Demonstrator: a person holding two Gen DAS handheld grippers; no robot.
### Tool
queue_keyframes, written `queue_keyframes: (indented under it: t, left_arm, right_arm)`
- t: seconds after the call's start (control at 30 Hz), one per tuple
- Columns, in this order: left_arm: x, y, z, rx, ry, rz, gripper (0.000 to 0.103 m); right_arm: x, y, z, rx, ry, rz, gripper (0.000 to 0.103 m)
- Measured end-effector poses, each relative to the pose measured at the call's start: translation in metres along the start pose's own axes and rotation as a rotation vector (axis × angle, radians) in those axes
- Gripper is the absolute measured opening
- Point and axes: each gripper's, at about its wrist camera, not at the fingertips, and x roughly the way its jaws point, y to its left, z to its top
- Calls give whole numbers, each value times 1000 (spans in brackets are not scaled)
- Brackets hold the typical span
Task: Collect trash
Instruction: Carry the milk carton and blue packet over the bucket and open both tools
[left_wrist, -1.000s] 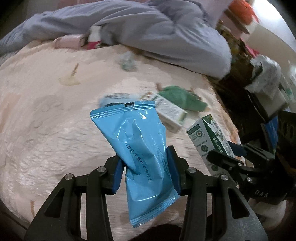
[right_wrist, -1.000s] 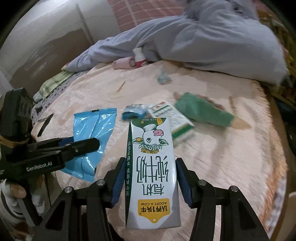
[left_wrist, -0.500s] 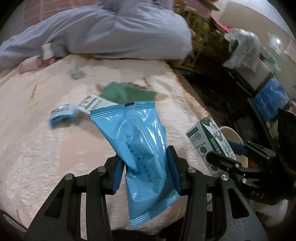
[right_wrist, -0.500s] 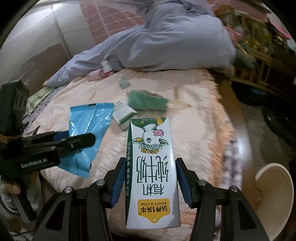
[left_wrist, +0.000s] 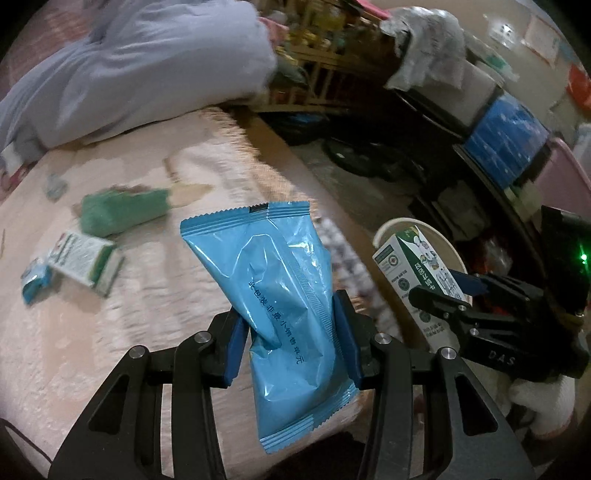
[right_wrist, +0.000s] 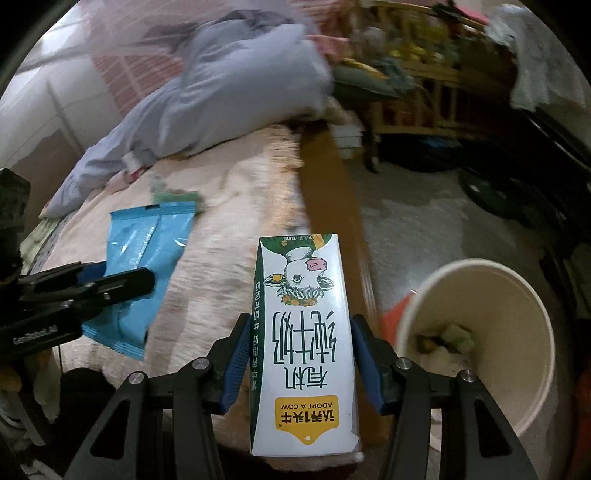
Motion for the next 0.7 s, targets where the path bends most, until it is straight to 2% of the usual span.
queue_keyframes:
  t: [0.33,0.7]
  left_arm:
    - [24,-47,10,61,32,-56,42]
    - [60,-95,17,90,96,-151,42]
  right_arm:
    - [-17,-66,-22,106,0,-82,51]
    - [-19,-126,-46,234,20,-145,51]
